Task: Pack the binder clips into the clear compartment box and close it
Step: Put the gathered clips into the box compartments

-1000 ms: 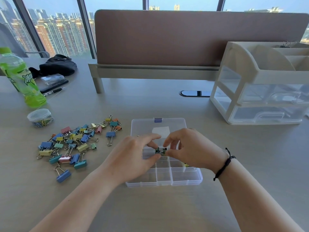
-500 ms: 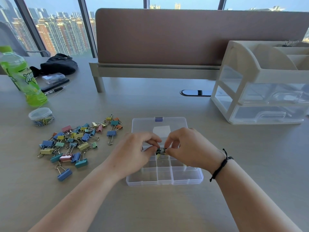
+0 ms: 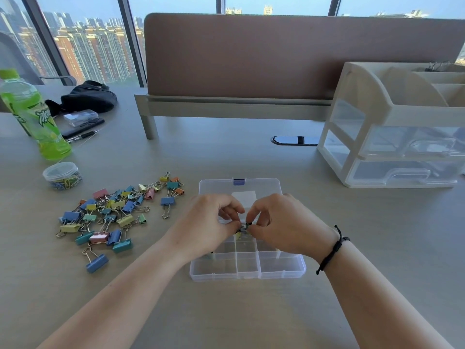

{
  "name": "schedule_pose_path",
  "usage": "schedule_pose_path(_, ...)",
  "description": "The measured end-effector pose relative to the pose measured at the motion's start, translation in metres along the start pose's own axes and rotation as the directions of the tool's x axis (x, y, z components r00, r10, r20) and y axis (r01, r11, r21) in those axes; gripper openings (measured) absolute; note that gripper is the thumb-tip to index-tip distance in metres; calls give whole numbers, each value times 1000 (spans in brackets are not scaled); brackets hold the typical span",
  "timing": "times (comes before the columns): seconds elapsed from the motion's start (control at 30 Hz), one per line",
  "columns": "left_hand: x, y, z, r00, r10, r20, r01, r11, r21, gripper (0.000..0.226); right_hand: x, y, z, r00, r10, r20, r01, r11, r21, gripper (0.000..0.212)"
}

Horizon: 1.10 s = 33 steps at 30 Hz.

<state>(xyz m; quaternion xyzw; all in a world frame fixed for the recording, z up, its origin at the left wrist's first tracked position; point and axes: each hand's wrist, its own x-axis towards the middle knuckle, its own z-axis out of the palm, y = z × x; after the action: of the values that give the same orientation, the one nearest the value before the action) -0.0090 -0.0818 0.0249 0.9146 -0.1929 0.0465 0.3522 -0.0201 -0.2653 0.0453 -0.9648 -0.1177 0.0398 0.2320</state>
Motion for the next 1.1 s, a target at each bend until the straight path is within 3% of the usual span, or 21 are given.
schedule_pose_path(0.27, -4, 5, -1, 1000, 22, 12, -22, 999, 24, 17, 3, 1, 1, 1000, 12, 5, -12, 1000, 27, 7)
schedule_pose_path(0.6, -8, 2, -5, 996, 14, 90, -21, 997, 80, 36, 4, 3, 5, 1000, -4, -8, 4, 1000, -10, 8)
schedule_pose_path(0.8, -6, 10, 0, 998, 34, 60, -45, 981, 187, 25, 0, 7, -4, 996, -24, 91, 15, 996, 93, 14)
schedule_pose_path(1.1, -13, 6, 6, 999, 44, 11, -45, 980, 196, 17, -1, 1, 0, 1000, 14, 14, -14, 999, 30, 11)
